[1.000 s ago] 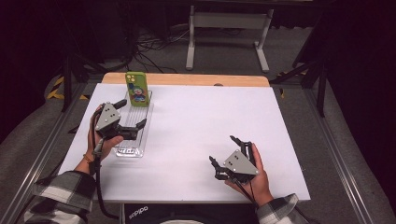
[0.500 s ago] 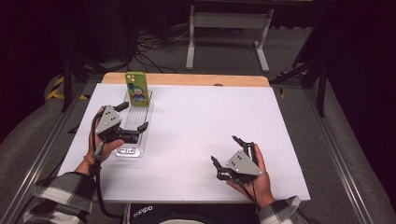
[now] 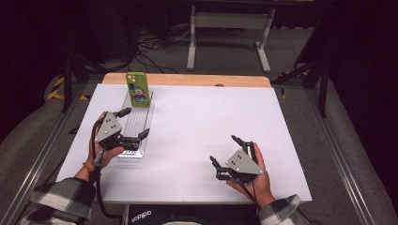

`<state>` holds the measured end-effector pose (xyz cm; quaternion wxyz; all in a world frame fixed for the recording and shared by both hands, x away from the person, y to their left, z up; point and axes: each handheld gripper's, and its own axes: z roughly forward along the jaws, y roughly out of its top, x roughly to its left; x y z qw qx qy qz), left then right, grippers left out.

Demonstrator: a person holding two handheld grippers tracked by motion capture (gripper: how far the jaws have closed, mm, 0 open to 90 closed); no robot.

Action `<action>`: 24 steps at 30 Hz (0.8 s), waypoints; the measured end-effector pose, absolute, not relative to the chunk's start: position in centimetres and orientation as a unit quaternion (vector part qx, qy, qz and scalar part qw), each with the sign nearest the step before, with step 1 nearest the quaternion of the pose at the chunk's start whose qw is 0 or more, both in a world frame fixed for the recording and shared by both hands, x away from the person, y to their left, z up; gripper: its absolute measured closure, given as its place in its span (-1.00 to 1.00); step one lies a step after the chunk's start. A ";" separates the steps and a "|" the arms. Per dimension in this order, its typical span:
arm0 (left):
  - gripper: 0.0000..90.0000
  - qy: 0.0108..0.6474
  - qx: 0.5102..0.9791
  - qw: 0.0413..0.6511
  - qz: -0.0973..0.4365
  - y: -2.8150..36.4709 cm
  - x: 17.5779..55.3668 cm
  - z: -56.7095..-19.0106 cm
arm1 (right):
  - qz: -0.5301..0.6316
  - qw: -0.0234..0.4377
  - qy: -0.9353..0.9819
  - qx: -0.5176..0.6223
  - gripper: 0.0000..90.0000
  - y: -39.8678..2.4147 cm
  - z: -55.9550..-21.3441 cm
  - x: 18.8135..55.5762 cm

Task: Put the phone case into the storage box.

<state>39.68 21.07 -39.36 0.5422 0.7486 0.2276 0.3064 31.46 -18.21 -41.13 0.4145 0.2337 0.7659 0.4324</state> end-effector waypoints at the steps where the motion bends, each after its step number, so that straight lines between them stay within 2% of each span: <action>1: -0.87 0.226 0.747 0.544 0.308 21.0 39.6 -39.4 | 0.433 0.414 0.766 0.234 -0.80 -18.2 -41.1 31.5; 24: -0.86 0.215 0.750 0.546 0.306 20.4 37.3 -39.8 | 0.453 0.394 0.763 0.239 -0.80 -18.8 -40.9 32.0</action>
